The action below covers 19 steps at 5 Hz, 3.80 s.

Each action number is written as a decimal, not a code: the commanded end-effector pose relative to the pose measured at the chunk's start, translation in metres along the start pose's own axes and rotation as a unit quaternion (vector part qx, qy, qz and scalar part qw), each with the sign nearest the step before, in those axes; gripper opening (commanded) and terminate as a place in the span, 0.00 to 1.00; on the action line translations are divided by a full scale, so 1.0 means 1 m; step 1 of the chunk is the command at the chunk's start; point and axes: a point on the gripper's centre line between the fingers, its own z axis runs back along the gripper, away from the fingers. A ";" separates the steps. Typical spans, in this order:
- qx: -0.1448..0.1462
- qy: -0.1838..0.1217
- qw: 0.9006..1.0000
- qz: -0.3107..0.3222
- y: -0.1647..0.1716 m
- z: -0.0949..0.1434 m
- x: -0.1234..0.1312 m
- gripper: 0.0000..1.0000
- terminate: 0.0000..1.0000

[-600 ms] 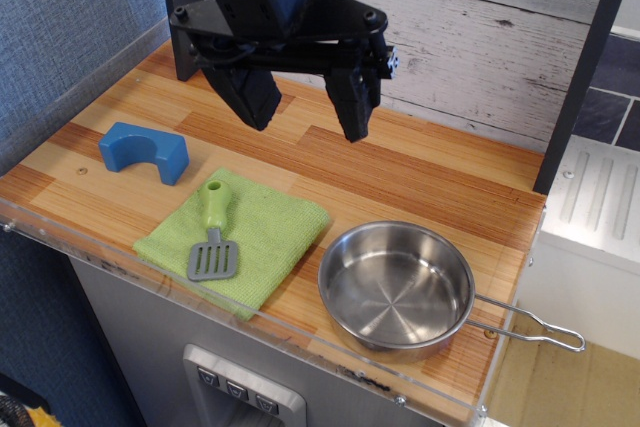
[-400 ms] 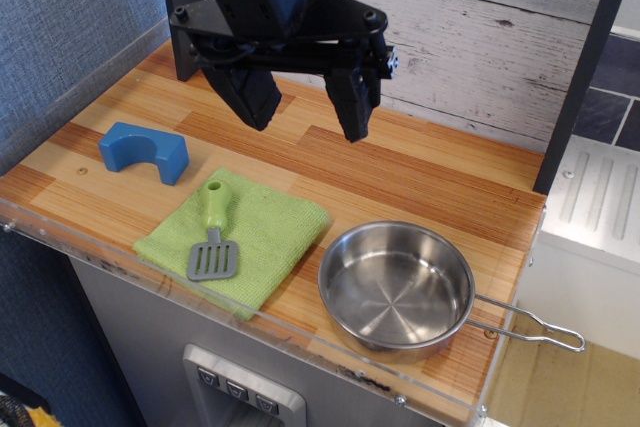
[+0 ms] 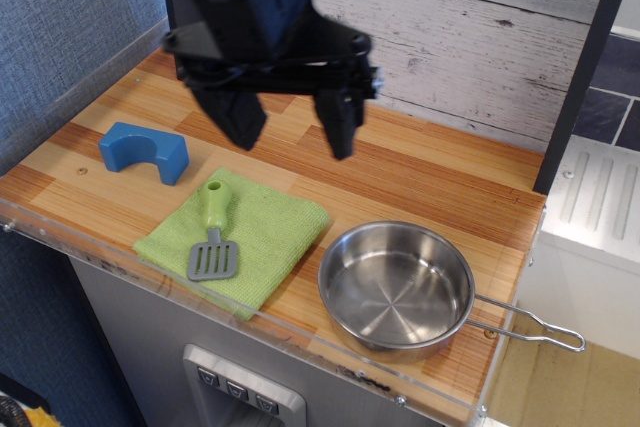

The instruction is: PICK UP THE SPOON AND PUT ON THE ANOTHER SIDE OF THE TABLE

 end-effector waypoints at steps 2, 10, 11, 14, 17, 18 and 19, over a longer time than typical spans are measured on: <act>0.057 -0.001 0.997 0.059 0.073 -0.016 -0.001 1.00 0.00; 0.123 0.032 0.983 0.132 0.107 -0.104 0.011 0.00 0.00; 0.125 0.039 0.982 0.138 0.107 -0.108 0.008 0.00 0.00; 0.104 0.014 0.985 0.134 0.091 -0.093 0.018 0.00 0.00; 0.070 -0.073 0.989 0.105 0.035 -0.046 0.079 0.00 0.00; 0.038 -0.093 0.990 0.099 0.005 -0.048 0.108 0.00 0.00; 0.012 -0.097 0.992 0.085 -0.033 -0.064 0.123 0.00 0.00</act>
